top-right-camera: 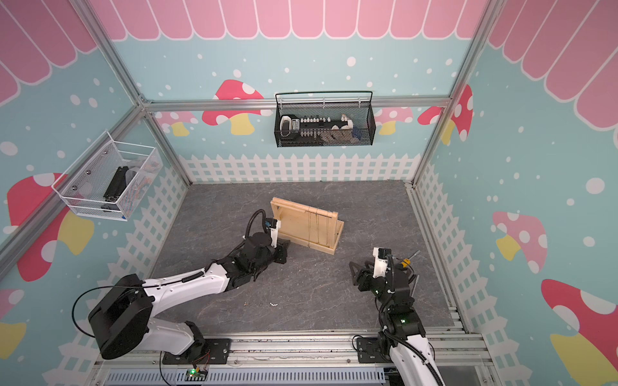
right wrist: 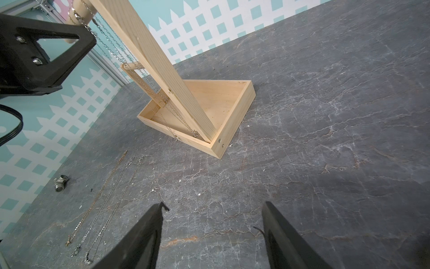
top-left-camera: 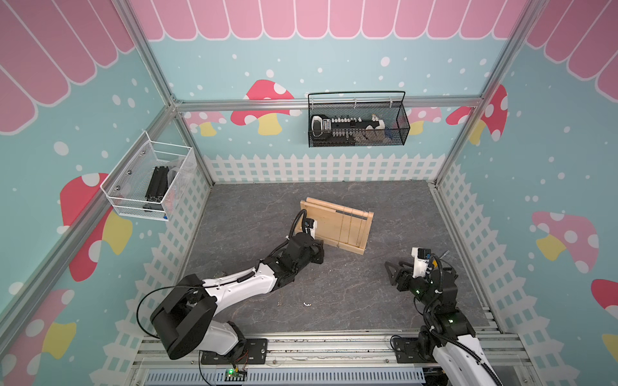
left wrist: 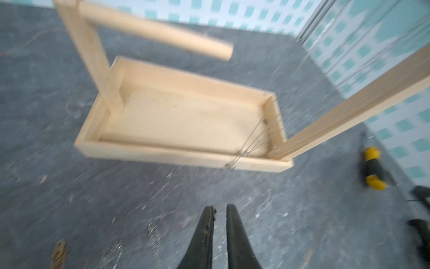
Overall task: Take the necklace off the jewelry display stand
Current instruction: Place the necklace at the center of the board, then take off the necklace from the stand.
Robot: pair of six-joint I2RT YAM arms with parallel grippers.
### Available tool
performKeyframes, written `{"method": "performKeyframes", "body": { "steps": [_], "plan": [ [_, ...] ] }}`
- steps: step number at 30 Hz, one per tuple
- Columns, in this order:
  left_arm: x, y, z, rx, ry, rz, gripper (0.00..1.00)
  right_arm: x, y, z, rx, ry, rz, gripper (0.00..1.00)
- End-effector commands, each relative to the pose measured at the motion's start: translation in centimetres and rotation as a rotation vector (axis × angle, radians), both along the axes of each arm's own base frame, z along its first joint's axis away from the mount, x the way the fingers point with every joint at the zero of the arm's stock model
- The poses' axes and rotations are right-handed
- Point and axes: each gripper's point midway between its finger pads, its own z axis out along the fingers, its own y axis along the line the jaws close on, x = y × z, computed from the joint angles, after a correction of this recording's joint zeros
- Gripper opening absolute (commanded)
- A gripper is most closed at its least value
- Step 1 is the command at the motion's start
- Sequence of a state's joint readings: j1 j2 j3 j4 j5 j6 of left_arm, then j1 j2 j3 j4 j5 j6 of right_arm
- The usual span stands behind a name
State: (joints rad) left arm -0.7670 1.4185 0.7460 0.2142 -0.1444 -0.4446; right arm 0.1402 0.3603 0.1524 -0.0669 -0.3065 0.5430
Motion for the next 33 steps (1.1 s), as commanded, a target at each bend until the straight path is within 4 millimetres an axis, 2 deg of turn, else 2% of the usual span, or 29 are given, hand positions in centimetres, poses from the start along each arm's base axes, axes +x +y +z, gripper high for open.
{"method": "performKeyframes", "body": {
  "steps": [1,8,13,21,33],
  "plan": [
    [0.5,-2.6,3.5,-0.124,-0.091,-0.090,0.15,0.0,0.2,0.0,0.003,-0.003,0.006,0.69],
    [2.5,-5.0,6.0,-0.137,-0.160,-0.133,0.17,-0.1,0.1,0.0,0.002,-0.006,0.003,0.69],
    [3.6,-5.9,7.3,-0.128,-0.189,-0.134,0.16,-0.1,0.1,0.1,0.001,-0.009,0.001,0.69],
    [5.2,-7.1,6.6,-0.111,-0.179,-0.132,0.17,-0.3,0.1,0.1,0.003,-0.009,0.005,0.69],
    [6.0,-7.3,7.6,-0.115,-0.206,-0.112,0.16,-0.3,0.1,0.2,0.004,-0.013,0.004,0.69]
  ]
}}
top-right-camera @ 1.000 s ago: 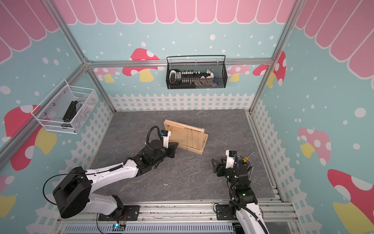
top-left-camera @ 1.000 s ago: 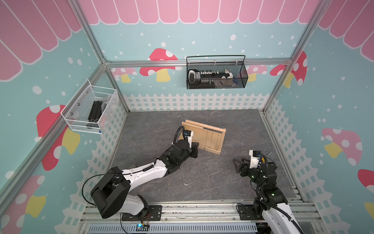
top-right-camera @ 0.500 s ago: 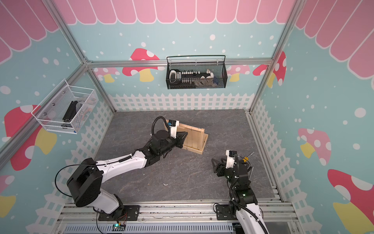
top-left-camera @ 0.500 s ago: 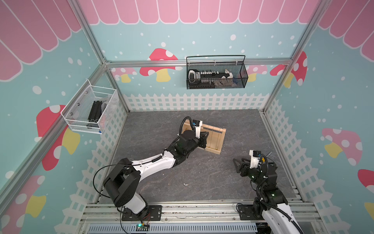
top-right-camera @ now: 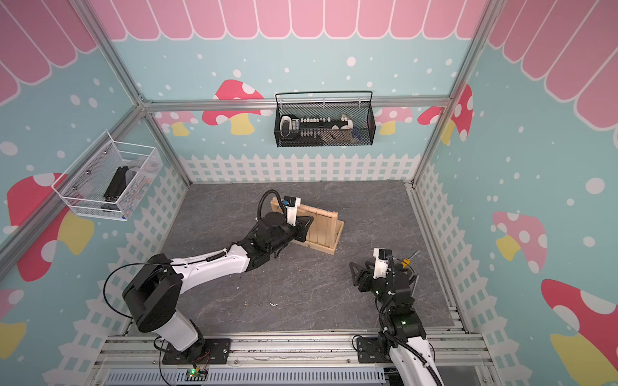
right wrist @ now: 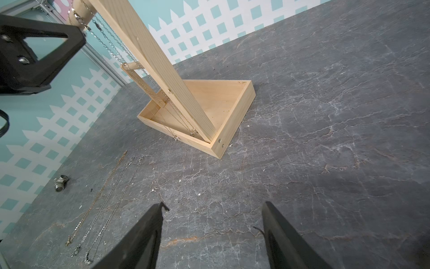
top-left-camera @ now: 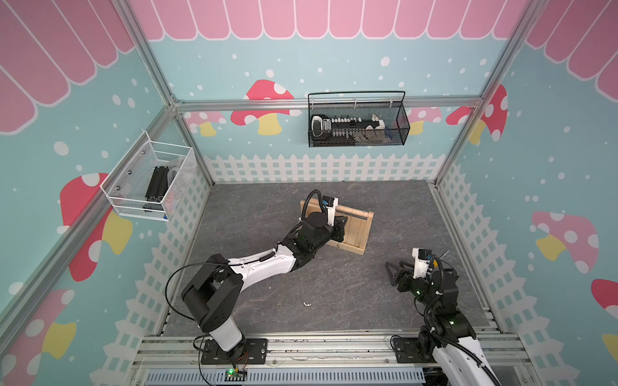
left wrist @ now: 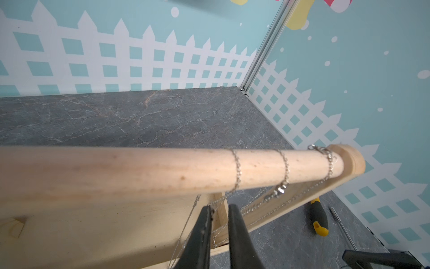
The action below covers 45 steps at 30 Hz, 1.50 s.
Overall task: Take the necklace off the jewelry display stand
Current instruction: Take off the necklace from the stand.
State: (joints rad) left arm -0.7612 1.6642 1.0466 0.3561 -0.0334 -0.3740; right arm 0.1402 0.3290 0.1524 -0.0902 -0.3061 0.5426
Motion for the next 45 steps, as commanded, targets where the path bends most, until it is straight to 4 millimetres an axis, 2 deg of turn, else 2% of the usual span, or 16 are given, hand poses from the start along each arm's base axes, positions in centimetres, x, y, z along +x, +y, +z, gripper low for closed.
{"method": "performKeyframes", "body": {
  "steps": [1,9,19,33,36,42,45],
  "plan": [
    [0.8,0.1,1.8,-0.002,-0.053,0.016,0.16,-0.1,0.2,0.0,0.003,-0.004,0.006,0.69],
    [1.0,0.3,2.0,0.025,-0.063,0.030,0.16,-0.1,0.1,0.0,0.002,-0.005,0.004,0.69],
    [0.7,2.2,1.5,0.083,-0.060,0.088,0.16,-0.1,0.2,0.0,0.004,-0.006,0.007,0.69],
    [1.3,1.0,2.0,0.069,-0.072,0.059,0.17,0.0,0.2,0.0,0.004,-0.005,0.005,0.69],
    [1.3,0.8,2.3,0.057,-0.075,0.051,0.13,-0.1,0.2,0.0,0.004,-0.005,0.006,0.69],
    [1.1,0.7,2.5,0.050,-0.072,0.041,0.00,-0.1,0.2,0.0,0.003,-0.003,0.006,0.69],
    [0.8,0.9,2.5,0.049,-0.072,0.041,0.00,-0.1,0.2,0.1,0.004,-0.006,0.006,0.69]
  ]
}}
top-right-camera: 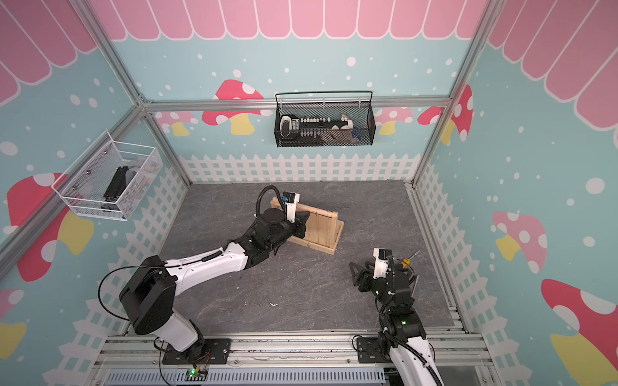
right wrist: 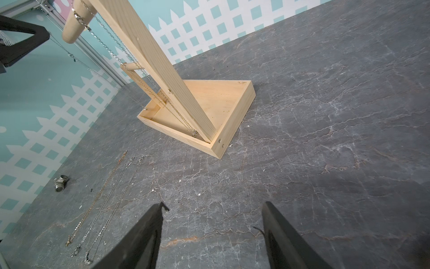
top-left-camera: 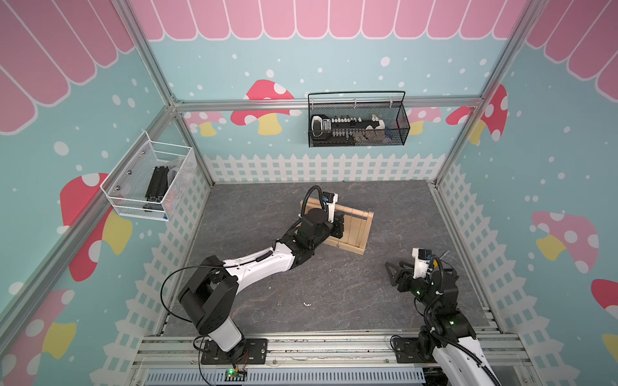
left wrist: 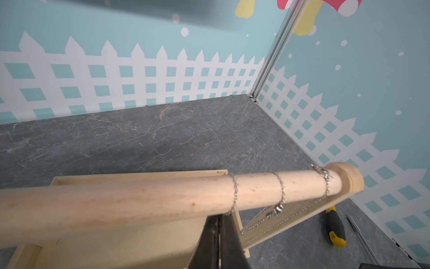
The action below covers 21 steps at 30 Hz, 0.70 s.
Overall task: Take the necklace off the jewelry display stand
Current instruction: Take off the necklace from the stand.
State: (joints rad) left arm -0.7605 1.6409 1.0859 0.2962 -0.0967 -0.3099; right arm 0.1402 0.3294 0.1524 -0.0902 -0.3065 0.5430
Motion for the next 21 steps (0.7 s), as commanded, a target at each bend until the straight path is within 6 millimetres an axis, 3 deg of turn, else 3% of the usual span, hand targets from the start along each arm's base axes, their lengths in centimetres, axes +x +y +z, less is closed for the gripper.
{"method": "performKeyframes", "body": {
  "steps": [1,9,21],
  "plan": [
    [0.1,0.2,0.9,-0.006,-0.020,-0.005,0.00,0.0,0.2,0.1,0.003,-0.006,0.005,0.69],
    [-0.5,2.4,2.6,0.038,-0.045,0.056,0.00,-0.1,0.2,0.0,0.002,-0.007,0.006,0.69],
    [1.9,9.4,5.4,0.183,-0.026,0.275,0.00,0.0,0.2,0.0,0.002,-0.005,0.006,0.69]
  ]
}}
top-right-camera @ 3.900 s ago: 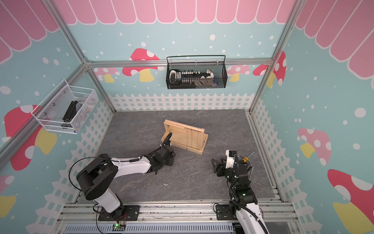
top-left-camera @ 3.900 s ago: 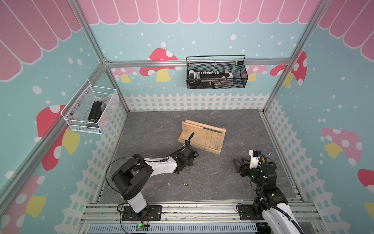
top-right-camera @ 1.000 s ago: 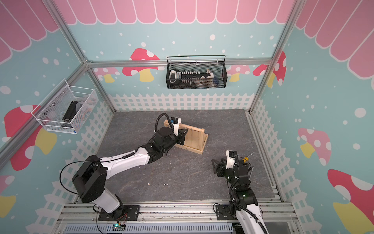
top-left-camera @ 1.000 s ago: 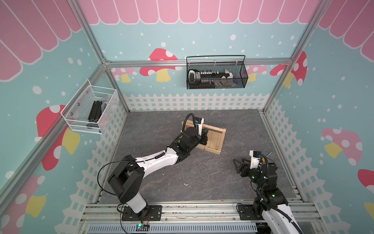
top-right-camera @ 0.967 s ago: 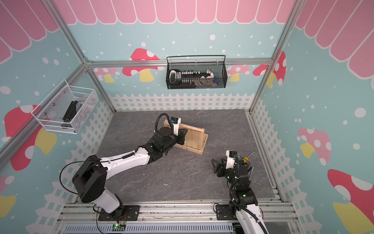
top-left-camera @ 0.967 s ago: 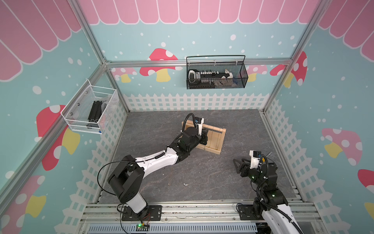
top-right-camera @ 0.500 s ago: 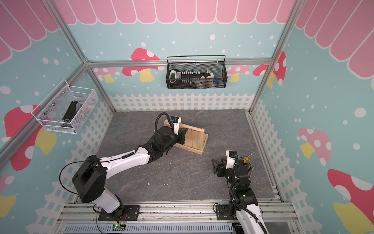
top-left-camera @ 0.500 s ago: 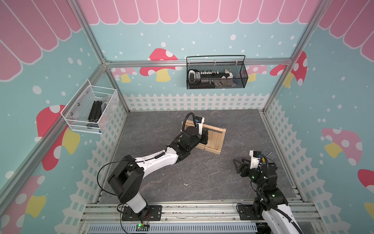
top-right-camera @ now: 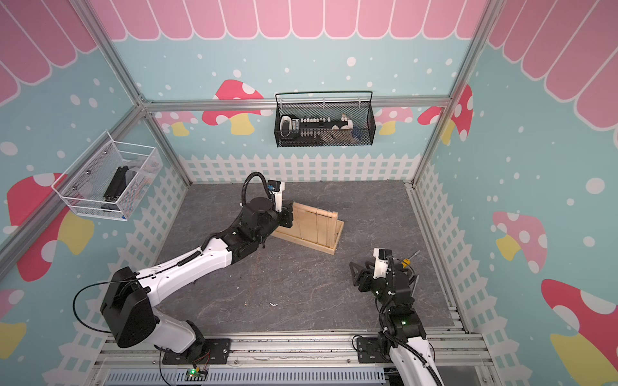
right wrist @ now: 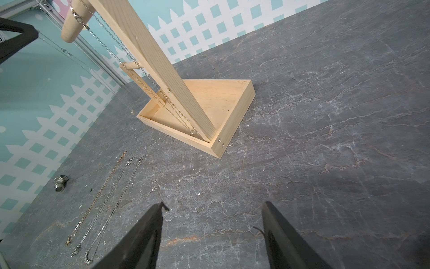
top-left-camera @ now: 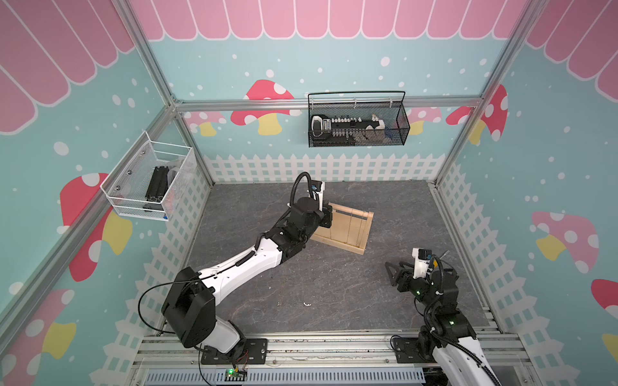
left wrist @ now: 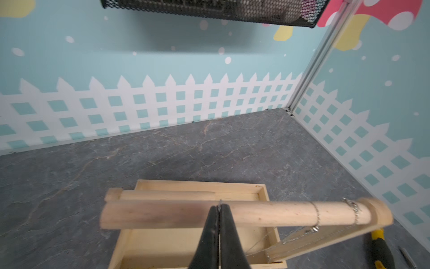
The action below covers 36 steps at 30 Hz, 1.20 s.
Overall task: Take the necklace off the jewelry display stand
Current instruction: Take off the necklace from the stand, then place the necklace at the center of the board.
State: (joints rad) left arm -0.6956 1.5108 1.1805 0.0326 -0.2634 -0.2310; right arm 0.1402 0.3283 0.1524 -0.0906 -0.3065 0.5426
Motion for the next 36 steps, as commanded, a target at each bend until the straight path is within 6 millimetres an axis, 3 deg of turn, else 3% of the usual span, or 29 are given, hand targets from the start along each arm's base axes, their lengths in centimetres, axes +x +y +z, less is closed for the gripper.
{"method": "performKeyframes", "body": {
  "steps": [1,5,9,17,23,28,33,36],
  "plan": [
    [0.5,3.6,0.6,0.055,0.026,0.093,0.00,0.0,0.2,0.0,0.002,-0.004,0.005,0.69],
    [1.6,7.6,0.5,0.066,0.054,0.200,0.00,0.0,0.2,0.0,0.002,-0.003,0.007,0.69],
    [2.0,10.0,0.1,0.045,0.082,0.248,0.00,0.0,0.1,0.0,0.001,-0.006,0.005,0.69],
    [-0.7,9.0,1.2,-0.065,0.100,0.118,0.00,0.1,0.1,-0.2,-0.001,0.000,0.004,0.69],
    [-5.0,7.0,2.8,-0.165,0.141,-0.042,0.00,0.1,0.2,-0.2,-0.002,0.003,0.007,0.69],
    [-10.4,4.1,4.8,-0.204,0.166,-0.222,0.00,0.1,0.2,-0.2,-0.001,0.001,0.009,0.70],
    [-15.5,1.7,5.4,-0.277,0.229,-0.403,0.00,0.1,0.2,-0.1,-0.002,-0.004,0.009,0.70],
    [-17.8,1.3,5.2,-0.287,0.256,-0.453,0.00,0.0,0.2,-0.1,-0.003,-0.003,0.012,0.70]
  ]
}}
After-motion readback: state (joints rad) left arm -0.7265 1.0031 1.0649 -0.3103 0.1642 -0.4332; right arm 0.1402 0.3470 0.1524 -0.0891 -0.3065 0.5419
